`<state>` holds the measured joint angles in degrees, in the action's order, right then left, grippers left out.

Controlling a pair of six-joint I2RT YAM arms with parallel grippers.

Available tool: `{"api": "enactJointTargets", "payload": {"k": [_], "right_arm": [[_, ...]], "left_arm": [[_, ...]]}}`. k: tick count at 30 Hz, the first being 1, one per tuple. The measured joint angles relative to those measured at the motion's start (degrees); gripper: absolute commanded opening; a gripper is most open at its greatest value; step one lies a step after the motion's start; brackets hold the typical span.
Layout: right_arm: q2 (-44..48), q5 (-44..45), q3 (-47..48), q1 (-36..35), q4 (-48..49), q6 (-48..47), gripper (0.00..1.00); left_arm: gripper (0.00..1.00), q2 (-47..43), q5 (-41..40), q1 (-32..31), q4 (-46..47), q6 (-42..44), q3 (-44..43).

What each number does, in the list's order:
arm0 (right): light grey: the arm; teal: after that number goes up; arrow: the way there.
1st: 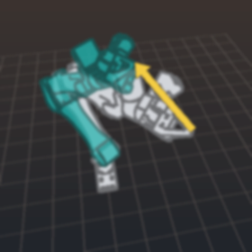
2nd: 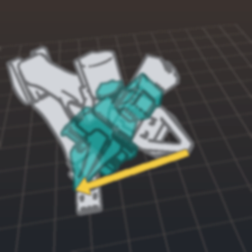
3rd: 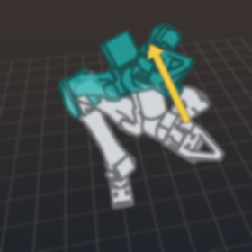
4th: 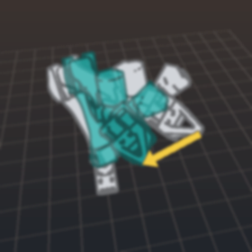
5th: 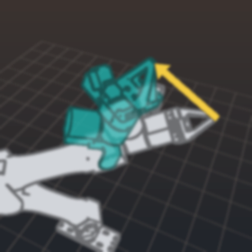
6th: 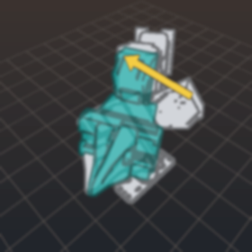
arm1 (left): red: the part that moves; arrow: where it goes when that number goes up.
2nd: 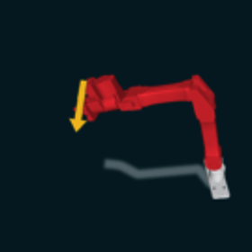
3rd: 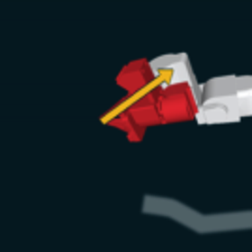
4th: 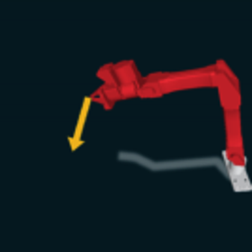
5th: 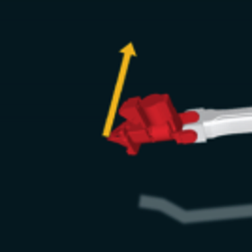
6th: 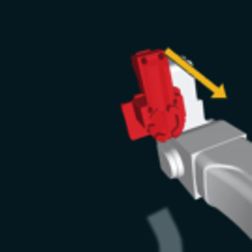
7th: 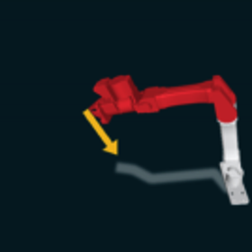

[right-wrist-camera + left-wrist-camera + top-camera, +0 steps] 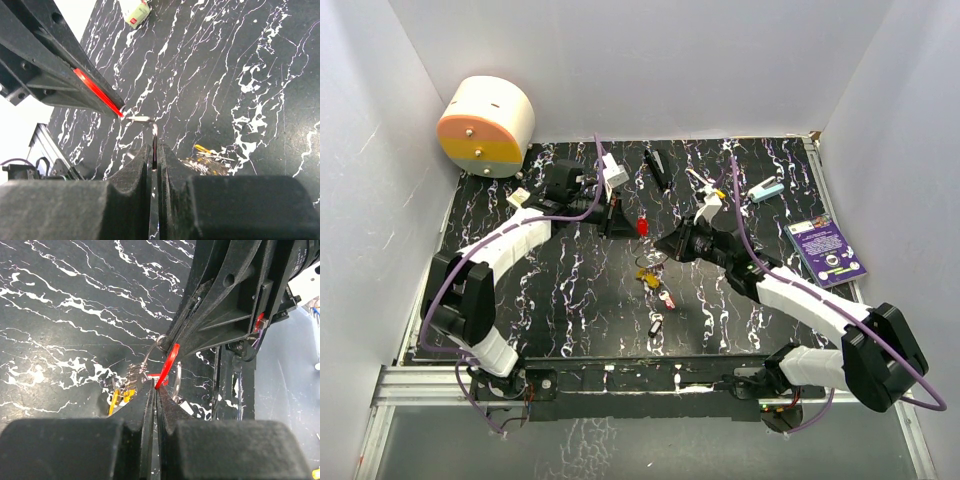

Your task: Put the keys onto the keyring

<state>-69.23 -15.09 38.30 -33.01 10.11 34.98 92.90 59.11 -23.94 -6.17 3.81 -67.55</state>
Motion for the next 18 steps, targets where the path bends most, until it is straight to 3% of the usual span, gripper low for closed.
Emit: {"api": "enactJointTargets", "payload": {"k": [18], "right_arm": [[-0.1, 7.0, -0.7, -4.9, 5.3, 7.6, 0.08]], "left_arm": [[0.0, -0.2, 3.0, 1.0, 13.1, -12.0, 5.8]]}}
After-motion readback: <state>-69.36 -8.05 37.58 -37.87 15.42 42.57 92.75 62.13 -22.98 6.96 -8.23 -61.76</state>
